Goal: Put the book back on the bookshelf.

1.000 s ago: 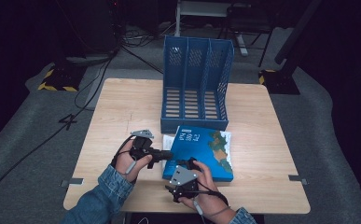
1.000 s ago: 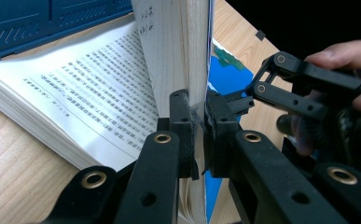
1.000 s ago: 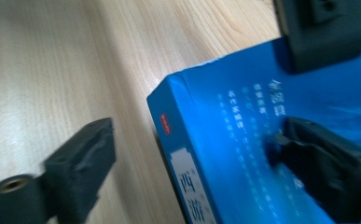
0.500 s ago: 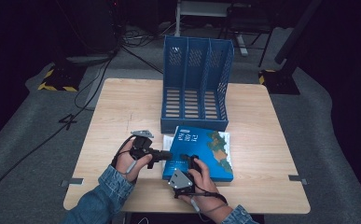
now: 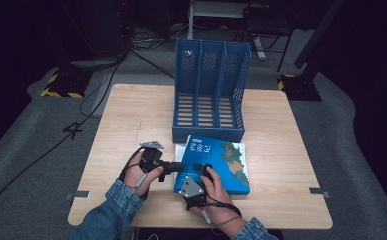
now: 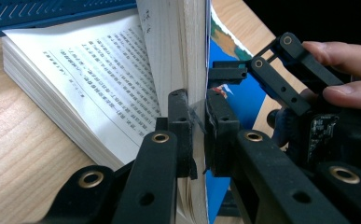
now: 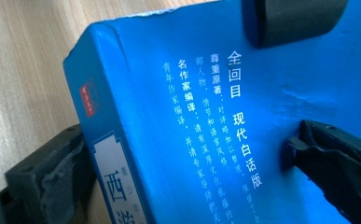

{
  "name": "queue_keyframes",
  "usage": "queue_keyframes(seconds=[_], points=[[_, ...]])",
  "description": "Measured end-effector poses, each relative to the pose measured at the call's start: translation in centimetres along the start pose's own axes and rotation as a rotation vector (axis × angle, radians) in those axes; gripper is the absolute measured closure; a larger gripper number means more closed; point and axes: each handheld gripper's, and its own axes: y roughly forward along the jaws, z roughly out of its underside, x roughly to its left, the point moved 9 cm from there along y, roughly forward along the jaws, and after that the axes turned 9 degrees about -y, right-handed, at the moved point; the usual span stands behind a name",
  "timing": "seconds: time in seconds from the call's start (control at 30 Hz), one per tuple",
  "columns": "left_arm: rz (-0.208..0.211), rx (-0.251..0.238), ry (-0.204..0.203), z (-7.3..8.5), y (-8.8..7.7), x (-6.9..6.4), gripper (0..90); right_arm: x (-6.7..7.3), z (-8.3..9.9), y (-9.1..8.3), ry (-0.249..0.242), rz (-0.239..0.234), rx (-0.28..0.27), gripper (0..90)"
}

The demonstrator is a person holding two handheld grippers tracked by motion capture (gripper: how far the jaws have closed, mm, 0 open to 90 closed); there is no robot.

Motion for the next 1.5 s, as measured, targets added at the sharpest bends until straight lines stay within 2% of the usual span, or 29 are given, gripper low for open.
queue_keyframes(seconds=[0.17, 0.3, 0.37, 0.47, 0.53, 0.6, 0.63, 0.67, 0.7, 0.77, 0.8, 0.9, 0.97, 1.0, 1.03, 1.17, 1.2, 1.27, 1.37, 1.43, 1.5], points=[[0.004, -0.050, -0.047, -0.1, 0.0, 0.0, 82.8, -0.2, -0.3, 0.4, 0.020, 0.038, -0.005, 0.0], [0.003, -0.068, -0.055, 0.0, 0.0, 0.1, 82.8, -0.2, -0.4, 0.6, 0.019, 0.047, -0.007, 0.0], [-0.008, -0.074, -0.035, 0.0, 0.0, 0.1, 82.6, -0.3, -0.4, 0.6, 0.014, 0.049, -0.003, 0.0], [-0.060, -0.092, 0.019, 0.0, 0.0, 0.5, 81.5, -0.4, -0.5, 0.8, -0.010, 0.046, -0.014, 0.7], [-0.102, -0.103, 0.050, -0.1, -0.2, 1.0, 80.1, -0.5, -0.6, 0.9, -0.007, 0.032, -0.021, 6.5], [-0.142, -0.113, 0.082, -0.2, -0.4, 1.6, 78.0, -0.4, -0.8, 1.1, -0.023, 0.025, -0.024, 16.3], [-0.089, -0.112, 0.057, -0.2, -0.5, 1.5, 77.6, -0.4, -0.8, 1.1, -0.029, 0.026, -0.020, 20.9], [-0.033, -0.096, 0.017, -0.1, -0.4, 1.3, 73.6, -0.3, -0.9, 1.2, -0.032, 0.005, -0.022, 29.5], [-0.023, -0.093, 0.006, 0.0, -0.3, 1.4, 66.7, -0.3, -1.0, 1.3, -0.040, 0.003, -0.022, 30.8], [-0.089, -0.108, 0.048, 0.1, -0.2, 2.1, 63.7, -0.2, -1.1, 1.3, -0.078, -0.004, -0.006, 33.8], [-0.089, -0.108, 0.048, 0.1, -0.2, 2.1, 63.7, -0.2, -1.2, 1.3, -0.086, -0.001, -0.002, 34.7], [-0.095, -0.164, 0.045, -0.5, -0.9, 2.6, 58.3, 0.0, -1.3, 1.2, -0.130, -0.007, 0.020, 38.0], [-0.105, -0.199, 0.039, -0.8, -1.5, 3.0, 56.9, 0.0, -1.4, 1.2, -0.139, 0.000, 0.027, 39.1], [-0.105, -0.199, 0.039, -0.8, -1.5, 3.0, 56.2, 0.0, -1.4, 1.2, -0.139, 0.000, 0.027, 39.1], [-0.109, -0.222, 0.022, -1.1, -2.0, 3.5, 56.0, 0.0, -1.6, 1.0, -0.153, 0.001, 0.036, 42.9], [-0.126, -0.240, 0.003, -1.3, -2.5, 4.4, 55.2, -0.7, -2.0, 0.4, -0.139, -0.007, 0.037, 48.4], [-0.127, -0.238, -0.009, -1.2, -2.5, 4.6, 55.1, -1.0, -2.2, 0.2, -0.132, -0.009, 0.041, 48.5], [-0.138, -0.238, -0.030, -1.2, -2.6, 5.3, 54.9, -1.4, -2.2, 0.3, -0.130, -0.046, 0.082, 45.9], [-0.149, -0.236, -0.048, -1.1, -2.7, 5.9, 54.7, -1.1, -2.0, 0.9, -0.102, -0.072, 0.135, 39.1], [-0.160, -0.236, -0.052, -1.1, -2.8, 6.4, 54.1, -0.7, -1.7, 1.6, -0.121, -0.064, 0.160, 34.3], [-0.165, -0.233, -0.059, -1.0, -2.9, 6.7, 54.0, -0.6, -1.8, 1.7, -0.142, -0.029, 0.154, 34.9]])
